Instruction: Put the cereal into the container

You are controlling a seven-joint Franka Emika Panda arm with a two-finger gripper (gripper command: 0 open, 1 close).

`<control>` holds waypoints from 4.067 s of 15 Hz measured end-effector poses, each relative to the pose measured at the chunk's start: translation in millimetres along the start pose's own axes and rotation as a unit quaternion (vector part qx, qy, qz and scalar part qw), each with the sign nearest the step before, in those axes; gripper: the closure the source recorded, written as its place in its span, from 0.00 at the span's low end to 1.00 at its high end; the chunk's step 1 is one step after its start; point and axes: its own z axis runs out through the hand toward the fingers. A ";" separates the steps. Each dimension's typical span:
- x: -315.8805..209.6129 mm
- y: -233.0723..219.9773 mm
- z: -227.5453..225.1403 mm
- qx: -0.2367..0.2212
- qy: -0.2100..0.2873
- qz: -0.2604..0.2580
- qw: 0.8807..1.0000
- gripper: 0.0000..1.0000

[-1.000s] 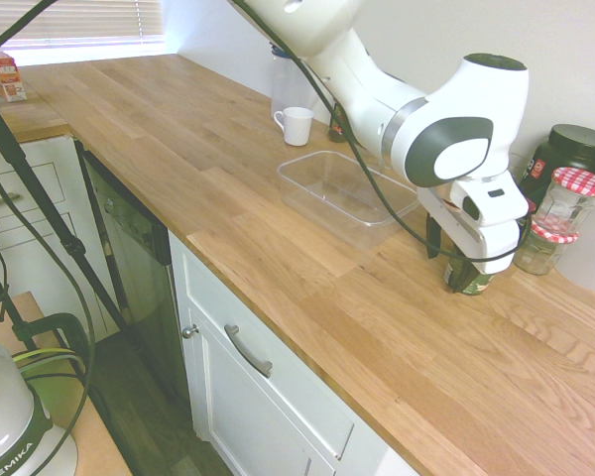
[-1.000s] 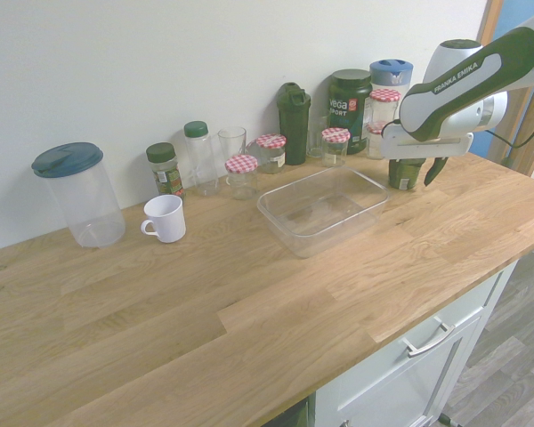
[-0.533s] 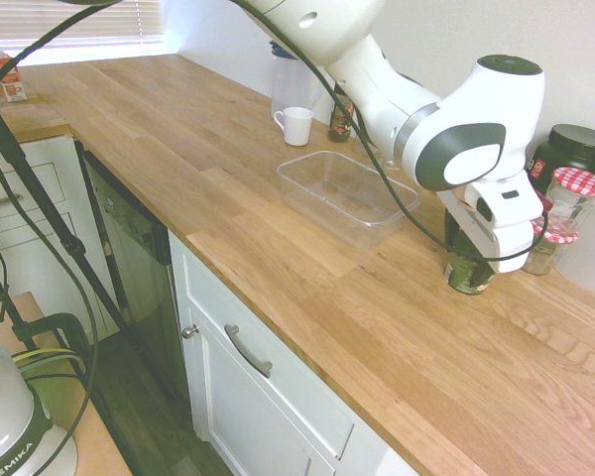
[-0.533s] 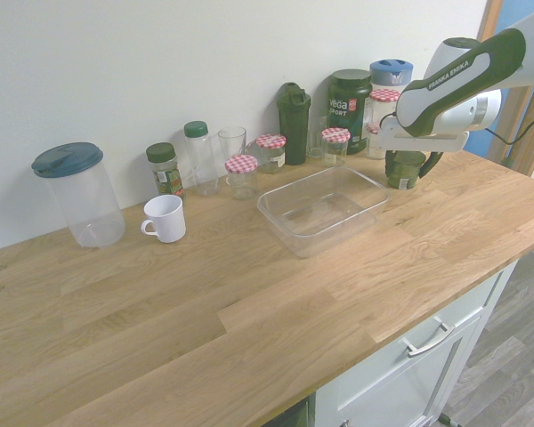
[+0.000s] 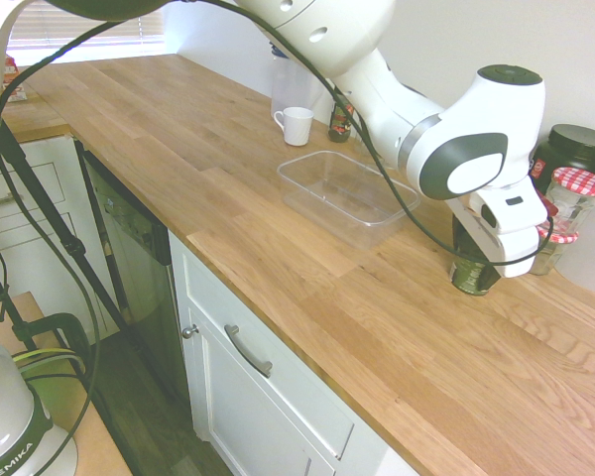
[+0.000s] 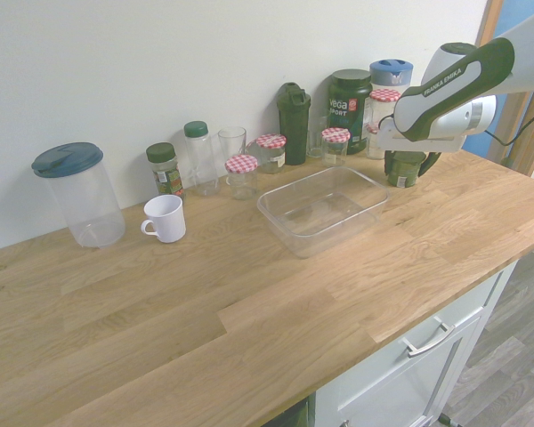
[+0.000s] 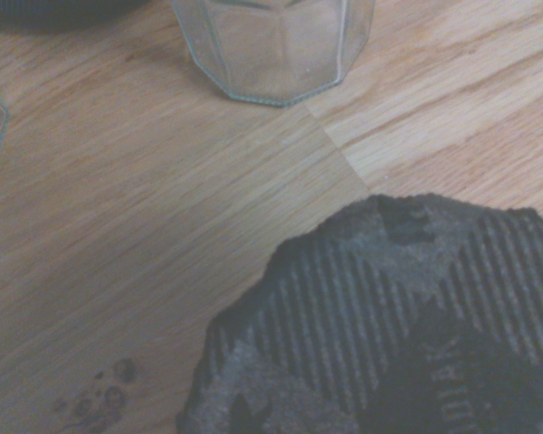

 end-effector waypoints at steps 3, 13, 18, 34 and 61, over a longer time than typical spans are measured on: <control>4.0 1.7 -0.7 0.001 0.003 0.003 1.000 1.00; -34.8 -39.6 -127.3 0.062 0.026 -0.029 0.997 1.00; -171.7 -47.6 -188.5 0.080 0.039 -0.086 0.992 1.00; -315.3 -54.9 -78.0 0.031 0.002 -0.150 0.988 1.00; -305.4 -51.2 -46.6 0.007 0.002 -0.154 0.988 0.00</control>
